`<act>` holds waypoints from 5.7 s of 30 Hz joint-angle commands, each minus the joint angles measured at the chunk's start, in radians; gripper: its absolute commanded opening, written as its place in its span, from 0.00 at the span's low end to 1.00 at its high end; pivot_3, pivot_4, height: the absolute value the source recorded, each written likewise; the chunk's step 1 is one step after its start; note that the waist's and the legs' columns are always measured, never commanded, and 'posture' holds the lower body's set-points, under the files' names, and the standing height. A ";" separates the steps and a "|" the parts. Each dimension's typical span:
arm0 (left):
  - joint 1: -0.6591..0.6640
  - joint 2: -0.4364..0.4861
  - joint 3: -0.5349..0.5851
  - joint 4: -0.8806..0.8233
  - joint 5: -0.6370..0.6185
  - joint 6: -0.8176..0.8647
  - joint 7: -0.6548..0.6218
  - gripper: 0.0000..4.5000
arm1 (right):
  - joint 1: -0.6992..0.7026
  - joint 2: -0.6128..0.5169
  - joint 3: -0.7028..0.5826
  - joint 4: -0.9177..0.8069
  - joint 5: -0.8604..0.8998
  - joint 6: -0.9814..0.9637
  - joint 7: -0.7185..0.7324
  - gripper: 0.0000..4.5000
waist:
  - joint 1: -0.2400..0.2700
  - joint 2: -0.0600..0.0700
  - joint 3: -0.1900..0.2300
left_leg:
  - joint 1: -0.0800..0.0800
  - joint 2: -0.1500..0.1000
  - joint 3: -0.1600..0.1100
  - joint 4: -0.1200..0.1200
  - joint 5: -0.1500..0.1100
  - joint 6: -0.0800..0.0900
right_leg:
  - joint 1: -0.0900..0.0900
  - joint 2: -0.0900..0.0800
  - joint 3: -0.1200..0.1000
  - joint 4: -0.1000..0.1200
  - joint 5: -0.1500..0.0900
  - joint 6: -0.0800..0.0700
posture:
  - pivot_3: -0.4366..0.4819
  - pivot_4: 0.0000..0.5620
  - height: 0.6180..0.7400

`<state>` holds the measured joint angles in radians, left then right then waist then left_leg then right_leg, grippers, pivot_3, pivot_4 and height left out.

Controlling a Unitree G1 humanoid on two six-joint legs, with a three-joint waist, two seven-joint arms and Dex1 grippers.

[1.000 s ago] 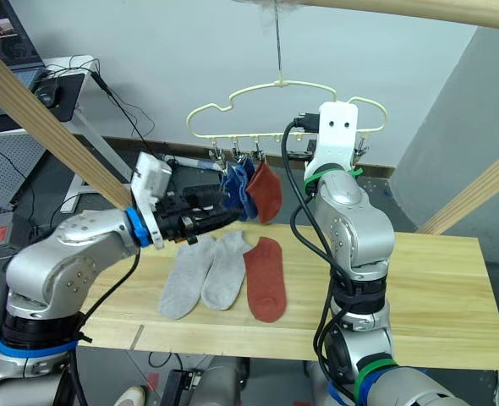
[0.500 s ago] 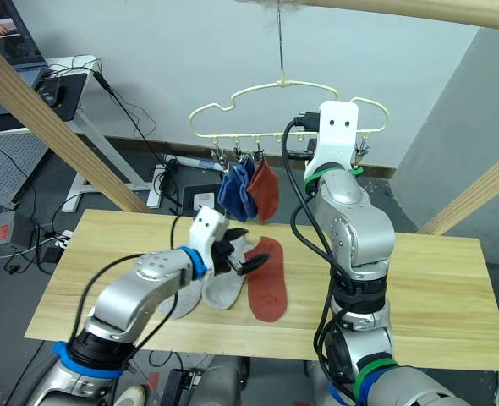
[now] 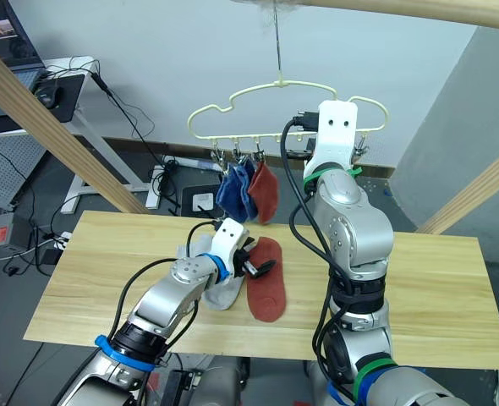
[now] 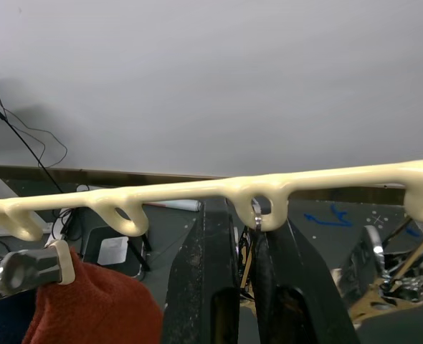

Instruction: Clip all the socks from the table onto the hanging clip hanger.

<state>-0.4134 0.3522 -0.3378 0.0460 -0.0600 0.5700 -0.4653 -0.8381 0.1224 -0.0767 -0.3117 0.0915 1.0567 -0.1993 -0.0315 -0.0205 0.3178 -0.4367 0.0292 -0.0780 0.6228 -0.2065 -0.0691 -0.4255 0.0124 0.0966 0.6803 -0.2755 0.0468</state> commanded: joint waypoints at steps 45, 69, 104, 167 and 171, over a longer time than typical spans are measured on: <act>-0.075 -0.041 -0.044 0.113 0.140 -0.044 -0.129 0.01 | -0.011 0.002 0.009 -0.053 -0.004 -0.013 -0.001 0.00 | -0.001 0.000 0.000 | 0.000 0.000 0.000 0.001 0.000 0.000 | 0.000 0.000 0.000 0.001 0.000 0.000 | 0.53 0.53 1.00; -0.089 -0.095 0.243 -0.263 -0.229 0.095 -0.171 0.01 | -0.022 0.018 -0.012 -0.052 0.023 0.004 0.009 0.00 | -0.001 0.000 0.000 | 0.000 0.000 0.000 0.001 0.000 0.000 | 0.001 0.000 -0.001 0.001 0.000 0.000 | 0.55 0.53 1.00; -0.307 -0.255 0.240 0.067 -0.235 -0.124 -0.137 0.01 | -0.044 0.030 -0.038 -0.044 0.060 0.026 -0.001 0.00 | -0.001 0.000 0.000 | 0.000 -0.001 0.000 0.002 0.000 -0.001 | 0.001 0.000 -0.001 0.001 0.000 0.000 | 0.52 0.52 1.00; -0.214 0.086 0.309 -0.400 -0.505 0.273 -0.262 0.84 | 0.156 -0.151 0.028 -0.321 0.089 0.263 0.144 0.65 | -0.005 -0.001 -0.002 | 0.000 0.000 -0.001 0.004 0.003 -0.004 | 0.002 0.000 -0.002 0.002 0.000 0.000 | 0.49 0.47 1.00; -0.226 0.145 0.344 -0.414 -0.552 0.302 -0.289 0.84 | 0.189 -0.184 0.048 -0.361 0.079 0.275 0.143 0.65 | -0.008 -0.001 -0.002 | 0.000 0.000 -0.001 0.004 0.003 -0.004 | 0.002 0.000 -0.001 0.002 0.000 0.000 | 0.48 0.47 1.00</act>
<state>-0.6279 0.4884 -0.0223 -0.3173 -0.5776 0.8647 -0.7365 -0.6457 -0.0579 -0.0376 -0.6121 0.1766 1.3352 -0.0596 -0.0393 -0.0211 0.3160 -0.4365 0.0290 -0.0793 0.6266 -0.2038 -0.0736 -0.4238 0.0120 0.0950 0.6827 -0.2752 0.0465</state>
